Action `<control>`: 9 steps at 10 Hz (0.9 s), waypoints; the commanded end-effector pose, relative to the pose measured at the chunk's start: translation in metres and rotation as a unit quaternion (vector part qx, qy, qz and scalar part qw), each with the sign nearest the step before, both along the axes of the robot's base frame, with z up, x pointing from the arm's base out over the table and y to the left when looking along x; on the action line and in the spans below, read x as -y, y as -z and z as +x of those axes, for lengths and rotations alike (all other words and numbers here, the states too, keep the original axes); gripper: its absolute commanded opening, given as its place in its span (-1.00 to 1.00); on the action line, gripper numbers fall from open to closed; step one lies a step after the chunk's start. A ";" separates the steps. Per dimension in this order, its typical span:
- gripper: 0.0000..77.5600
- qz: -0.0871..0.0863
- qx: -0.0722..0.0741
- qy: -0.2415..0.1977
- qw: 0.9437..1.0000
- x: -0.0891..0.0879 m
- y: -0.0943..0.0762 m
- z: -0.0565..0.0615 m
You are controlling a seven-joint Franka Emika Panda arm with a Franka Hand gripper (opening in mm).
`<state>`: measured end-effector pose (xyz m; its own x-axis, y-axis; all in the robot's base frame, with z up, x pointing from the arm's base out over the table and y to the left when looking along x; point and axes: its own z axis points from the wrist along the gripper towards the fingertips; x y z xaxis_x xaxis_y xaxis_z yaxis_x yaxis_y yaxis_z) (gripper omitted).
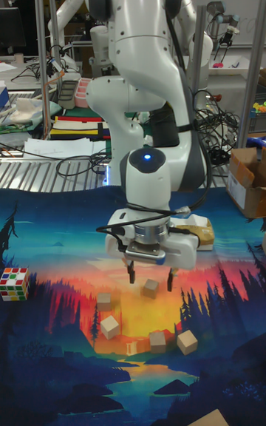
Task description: Stack the blocks in a vertical line of five
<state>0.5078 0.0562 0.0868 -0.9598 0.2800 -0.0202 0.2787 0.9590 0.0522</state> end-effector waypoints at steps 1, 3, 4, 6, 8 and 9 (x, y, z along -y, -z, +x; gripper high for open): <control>1.00 -0.003 -0.002 0.072 0.997 -0.005 0.000 -0.003; 1.00 0.004 -0.005 0.080 0.997 -0.006 0.000 -0.004; 1.00 0.004 -0.005 0.079 0.997 -0.006 0.002 -0.004; 1.00 0.002 -0.003 0.077 0.997 -0.006 0.005 -0.003; 1.00 0.001 -0.002 0.079 0.997 -0.006 0.006 -0.003; 1.00 0.001 -0.002 0.080 0.997 -0.006 0.006 -0.003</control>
